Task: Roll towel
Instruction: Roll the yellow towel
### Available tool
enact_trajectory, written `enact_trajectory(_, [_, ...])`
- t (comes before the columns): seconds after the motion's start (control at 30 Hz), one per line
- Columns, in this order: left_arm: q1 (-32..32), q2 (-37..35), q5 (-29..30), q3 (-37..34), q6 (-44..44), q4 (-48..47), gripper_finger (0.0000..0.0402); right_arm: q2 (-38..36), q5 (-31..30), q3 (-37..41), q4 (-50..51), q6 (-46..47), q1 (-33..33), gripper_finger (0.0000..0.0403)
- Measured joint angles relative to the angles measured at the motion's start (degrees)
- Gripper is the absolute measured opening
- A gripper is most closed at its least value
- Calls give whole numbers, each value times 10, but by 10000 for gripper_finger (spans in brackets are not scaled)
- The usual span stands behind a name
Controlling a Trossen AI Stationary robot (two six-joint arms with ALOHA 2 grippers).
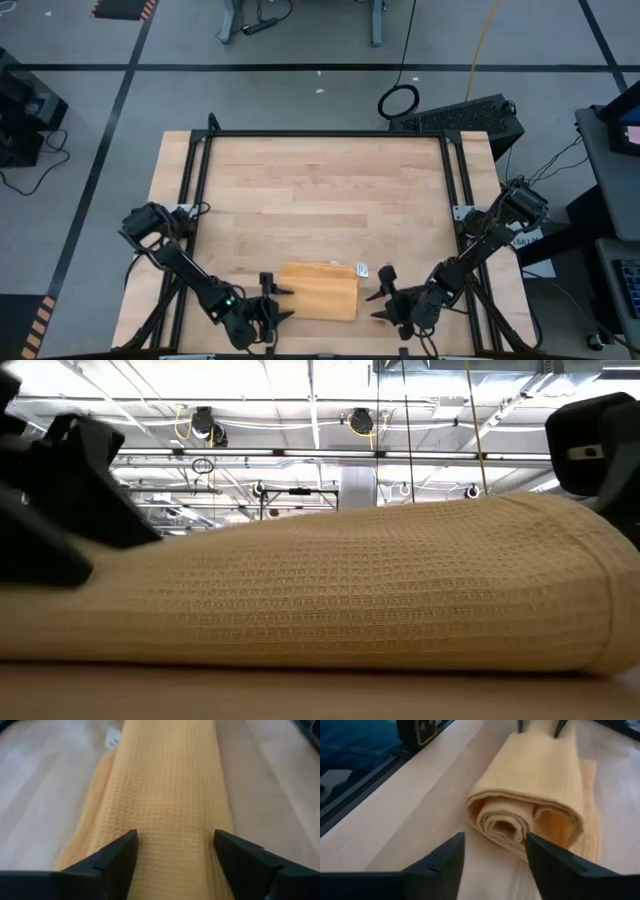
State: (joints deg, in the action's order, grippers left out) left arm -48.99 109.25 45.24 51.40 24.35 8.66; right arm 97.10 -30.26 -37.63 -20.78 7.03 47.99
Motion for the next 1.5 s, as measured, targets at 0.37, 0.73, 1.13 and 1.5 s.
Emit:
enact_trajectory(0.37, [-22,14,29,41,-68,-2,340,0,-29,0,-17,-36,1,299])
enact_trajectory(0.73, [-36,14,39,99,-67,-107,341,0,-37,0,-192,-121,-9,302])
enact_trajectory(1.13, [38,12,-61,99,54,-187,297,67,22,0,-256,57,-123,183])
enact_trajectory(1.5, [66,-21,-122,99,53,-188,271,164,33,0,-259,84,-143,8])
